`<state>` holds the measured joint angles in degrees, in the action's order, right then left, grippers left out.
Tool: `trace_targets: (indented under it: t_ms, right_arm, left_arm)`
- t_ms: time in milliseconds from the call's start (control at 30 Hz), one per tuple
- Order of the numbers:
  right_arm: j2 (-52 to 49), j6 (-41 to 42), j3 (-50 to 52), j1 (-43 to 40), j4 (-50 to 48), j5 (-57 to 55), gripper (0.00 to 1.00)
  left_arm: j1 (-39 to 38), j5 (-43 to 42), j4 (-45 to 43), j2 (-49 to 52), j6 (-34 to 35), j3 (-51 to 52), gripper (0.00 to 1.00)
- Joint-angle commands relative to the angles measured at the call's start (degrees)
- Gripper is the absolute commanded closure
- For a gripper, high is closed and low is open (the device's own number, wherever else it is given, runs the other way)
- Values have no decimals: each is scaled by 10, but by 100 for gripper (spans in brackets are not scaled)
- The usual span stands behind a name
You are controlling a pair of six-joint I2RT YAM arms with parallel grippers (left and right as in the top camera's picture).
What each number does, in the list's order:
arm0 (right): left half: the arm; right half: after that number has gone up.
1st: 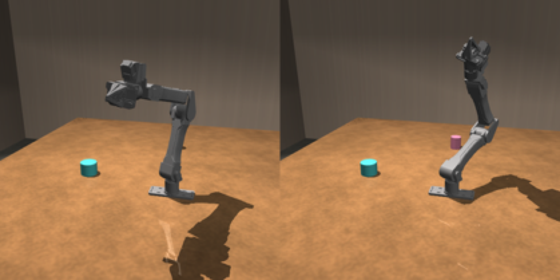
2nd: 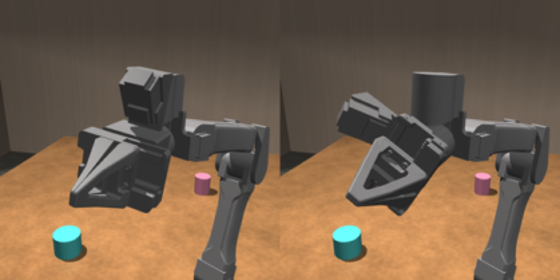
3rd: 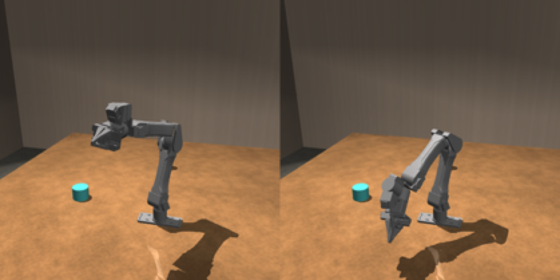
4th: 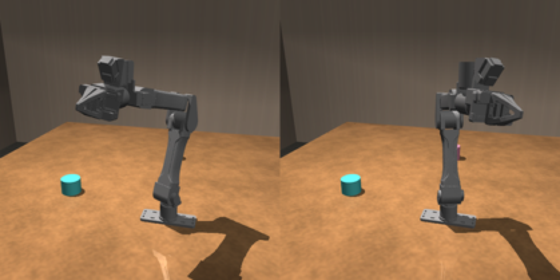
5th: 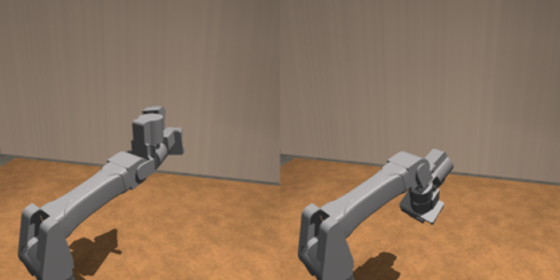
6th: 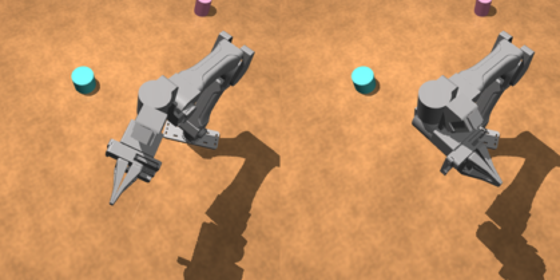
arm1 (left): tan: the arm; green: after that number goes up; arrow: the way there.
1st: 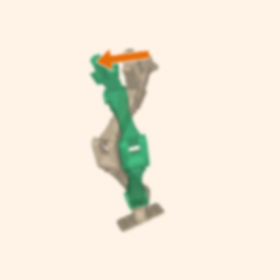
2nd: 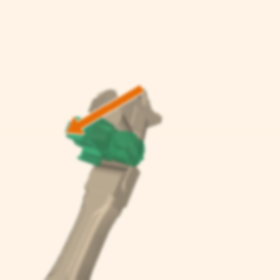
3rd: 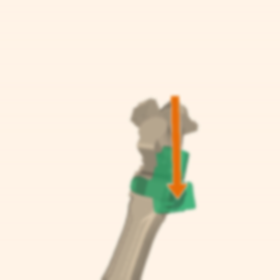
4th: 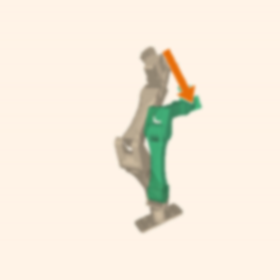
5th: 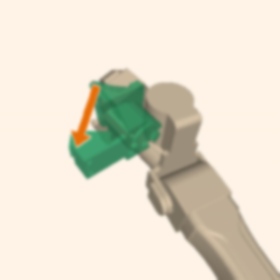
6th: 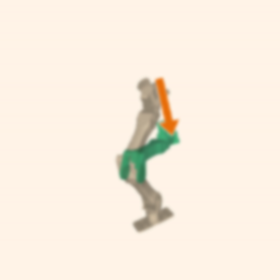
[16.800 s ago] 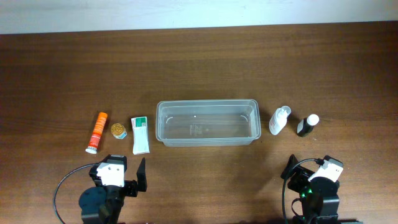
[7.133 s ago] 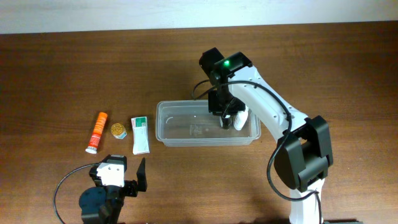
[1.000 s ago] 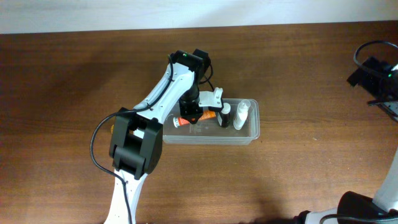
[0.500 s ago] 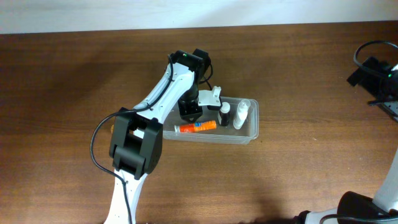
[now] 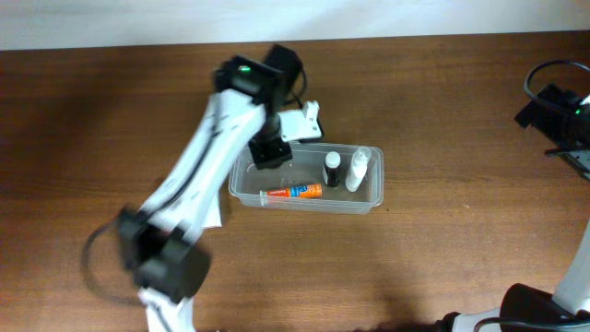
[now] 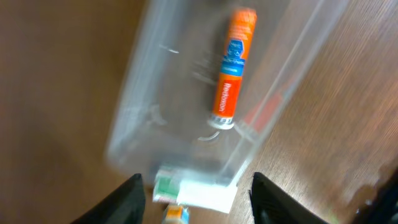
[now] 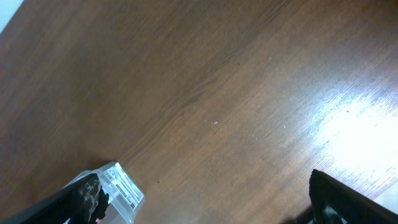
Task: Pack container
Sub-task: 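Withdraw the left gripper toward the gold-lidded jar, then grasp the gold-lidded jar with the left gripper and lift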
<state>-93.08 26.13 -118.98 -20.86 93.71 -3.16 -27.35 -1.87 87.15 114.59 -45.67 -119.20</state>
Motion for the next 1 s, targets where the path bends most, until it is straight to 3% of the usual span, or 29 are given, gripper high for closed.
trace_targets:
  t_ms: [0,100,200,333,433,567,633,733,800,867,967]
  right_arm:
    - [0,-2,0,-2,0,-5,2]
    - [0,-2,0,-2,0,-5,2]
    - [0,-2,0,-2,0,-5,2]
    - [0,-2,0,-2,0,-5,1]
    - [0,-2,0,-2,0,-5,2]
    - [0,-2,0,-2,0,-5,2]
    - [0,-2,0,-2,0,-5,2]
    - [0,-2,0,-2,0,-5,2]
    - [0,-2,0,-2,0,-5,2]
    - [0,-2,0,-2,0,-5,2]
    - [0,-2,0,-2,0,-5,2]
  left_arm:
    - [37,4,3,-107,52,-21,40]
    - [98,4,-2,-139,114,-21,39]
    - [179,4,-3,-140,228,-17,45]
    - [282,-5,30,-120,348,23,46]
    - [332,-72,28,-98,352,68,37]
    - [362,-149,-1,-72,351,130,37]
    - [369,-136,-17,-57,352,160,37]
    - [370,-94,-42,-37,383,204,49]
    - [370,-76,-53,-26,396,226,50]
    - [369,-75,-64,-16,396,241,49]
    - [369,-75,-87,-10,396,261,36]
